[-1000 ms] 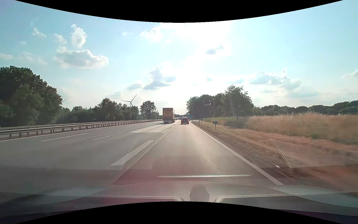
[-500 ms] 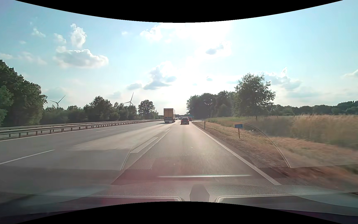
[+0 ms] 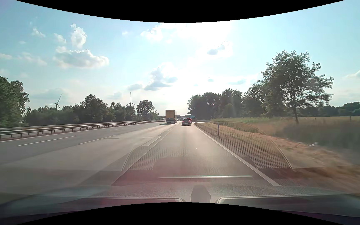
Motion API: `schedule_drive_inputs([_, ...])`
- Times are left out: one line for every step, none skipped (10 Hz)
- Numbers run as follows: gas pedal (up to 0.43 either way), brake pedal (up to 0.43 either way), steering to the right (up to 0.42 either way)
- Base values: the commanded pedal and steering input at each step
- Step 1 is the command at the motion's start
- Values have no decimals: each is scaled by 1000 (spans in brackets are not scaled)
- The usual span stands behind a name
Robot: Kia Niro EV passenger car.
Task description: Follow the waypoints while adhering to traffic rules and regulations
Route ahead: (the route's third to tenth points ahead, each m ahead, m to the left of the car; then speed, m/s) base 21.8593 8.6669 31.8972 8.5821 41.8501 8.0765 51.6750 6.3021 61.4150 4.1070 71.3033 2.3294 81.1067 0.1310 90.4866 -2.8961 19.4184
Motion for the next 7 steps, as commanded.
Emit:
schedule_drive_inputs([98, 0, -3])
schedule_drive_inputs([110, 0, -3])
schedule_drive_inputs([110, 0, -3])
schedule_drive_inputs([110, 0, -3])
schedule_drive_inputs([110, 0, -3])
schedule_drive_inputs([110, 0, -3])
schedule_drive_inputs([110, 0, -3])
